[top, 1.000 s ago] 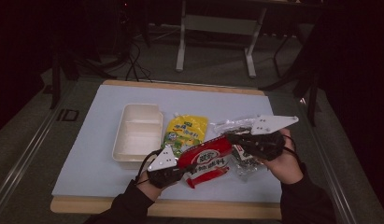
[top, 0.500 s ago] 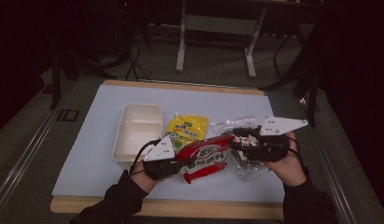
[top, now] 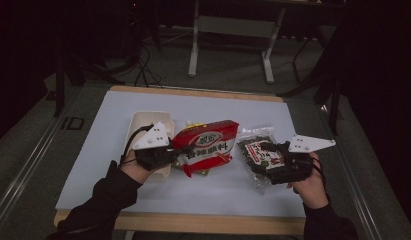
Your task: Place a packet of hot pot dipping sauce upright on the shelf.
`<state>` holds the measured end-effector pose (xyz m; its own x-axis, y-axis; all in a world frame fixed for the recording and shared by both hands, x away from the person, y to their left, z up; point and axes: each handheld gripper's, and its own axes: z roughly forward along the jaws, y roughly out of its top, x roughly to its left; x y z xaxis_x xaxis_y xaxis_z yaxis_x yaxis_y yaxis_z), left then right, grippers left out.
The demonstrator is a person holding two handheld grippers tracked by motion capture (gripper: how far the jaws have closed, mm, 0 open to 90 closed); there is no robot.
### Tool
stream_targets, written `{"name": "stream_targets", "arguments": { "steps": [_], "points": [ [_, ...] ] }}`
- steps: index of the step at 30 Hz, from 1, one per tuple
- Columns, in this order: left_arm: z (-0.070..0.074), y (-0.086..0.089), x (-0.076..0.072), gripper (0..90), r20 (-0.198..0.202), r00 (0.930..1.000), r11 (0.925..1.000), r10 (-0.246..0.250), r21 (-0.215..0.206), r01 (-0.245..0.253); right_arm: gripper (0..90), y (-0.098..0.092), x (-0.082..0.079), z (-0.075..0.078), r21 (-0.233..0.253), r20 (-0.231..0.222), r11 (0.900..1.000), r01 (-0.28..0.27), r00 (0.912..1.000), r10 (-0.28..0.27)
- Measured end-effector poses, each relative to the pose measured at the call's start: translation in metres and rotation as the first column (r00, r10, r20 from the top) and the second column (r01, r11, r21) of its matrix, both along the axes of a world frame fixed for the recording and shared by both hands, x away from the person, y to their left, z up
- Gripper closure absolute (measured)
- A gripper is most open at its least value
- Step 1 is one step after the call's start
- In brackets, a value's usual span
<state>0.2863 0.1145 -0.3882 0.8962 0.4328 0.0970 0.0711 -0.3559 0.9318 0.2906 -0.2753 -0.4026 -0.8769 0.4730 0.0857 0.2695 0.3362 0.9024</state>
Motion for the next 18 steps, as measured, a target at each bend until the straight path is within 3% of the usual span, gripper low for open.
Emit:
{"name": "stream_targets", "arguments": {
  "steps": [4,7,18],
  "points": [
    [0.005,0.018,0.012,90.0,0.037,0.9987,0.9993,0.035,0.014,-0.036,17.0,-0.002,0.002,-0.019,-0.003,-0.013,1.0,0.01,0.9999,-0.01],
    [0.006,0.03,0.02,90.0,0.043,0.9975,0.9983,0.056,0.011,-0.057,16.9,-0.004,0.002,-0.027,-0.001,-0.007,1.0,0.013,0.9999,-0.013],
    [0.008,0.074,0.049,90.0,0.049,0.9898,0.9909,0.134,0.011,-0.134,17.0,-0.002,0.003,-0.037,0.016,-0.018,1.0,-0.008,0.9998,0.008]
  ]
}}
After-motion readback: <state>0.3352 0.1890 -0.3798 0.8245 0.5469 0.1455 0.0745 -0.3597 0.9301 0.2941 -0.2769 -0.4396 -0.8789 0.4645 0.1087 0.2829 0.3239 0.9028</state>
